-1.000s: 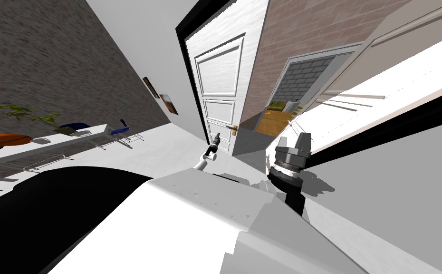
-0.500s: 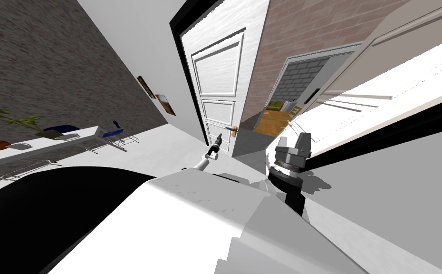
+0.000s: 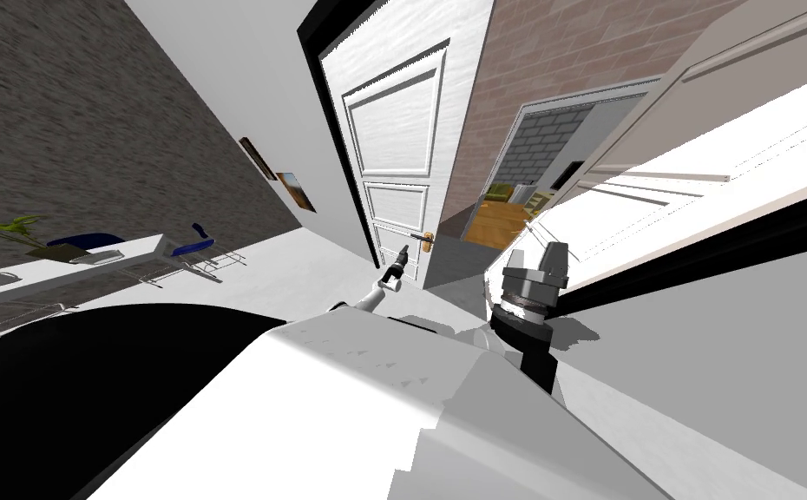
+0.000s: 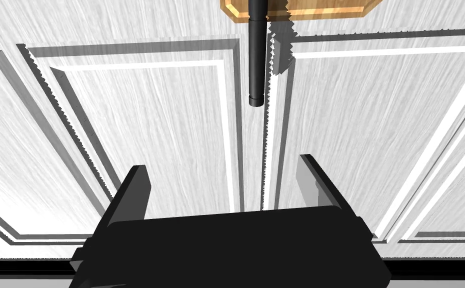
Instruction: Push the door open
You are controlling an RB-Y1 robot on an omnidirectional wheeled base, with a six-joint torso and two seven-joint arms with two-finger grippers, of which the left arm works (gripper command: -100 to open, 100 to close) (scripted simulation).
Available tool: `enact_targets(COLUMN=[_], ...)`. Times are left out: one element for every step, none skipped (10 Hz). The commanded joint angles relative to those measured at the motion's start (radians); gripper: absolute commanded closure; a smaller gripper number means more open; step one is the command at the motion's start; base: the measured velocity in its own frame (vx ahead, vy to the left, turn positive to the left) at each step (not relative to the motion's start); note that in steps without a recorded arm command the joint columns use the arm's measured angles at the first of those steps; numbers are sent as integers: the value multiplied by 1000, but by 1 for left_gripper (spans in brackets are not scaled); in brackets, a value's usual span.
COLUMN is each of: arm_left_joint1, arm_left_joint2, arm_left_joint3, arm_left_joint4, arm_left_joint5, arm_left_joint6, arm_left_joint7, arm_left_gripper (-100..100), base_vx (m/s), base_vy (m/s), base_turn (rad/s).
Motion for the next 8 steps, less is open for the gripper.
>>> enact_targets(arm_left_joint1=[-18,-29,-40,-58,-76,-85,-104,-117], arm_left_joint2=[-7,-12,-16,-25,-34,-38,-50,-58], arm_left_joint3=[-4,-7,-9,-14,-18,-20,-24,-27], arm_left_joint4=[30,50,69,99,130,145,178,199], arm_left_joint5=[5,8,11,16,21,24,29,33], arm_left_joint6=[0,0,0,-1,-2,-2,-3,-3], arm_left_joint7=[-3,-4,-5,-7,-9,-10,-13,-14], arm_left_gripper=[-100,-100,-100,-100,-100,-100,-100,-100], base_vx=[73,71,74,88,108,101,108,120], base_vy=[36,34,44,51,52,50,49,59], base_turn=[-50,-39,-35,-62,-73,-42,-54,-61])
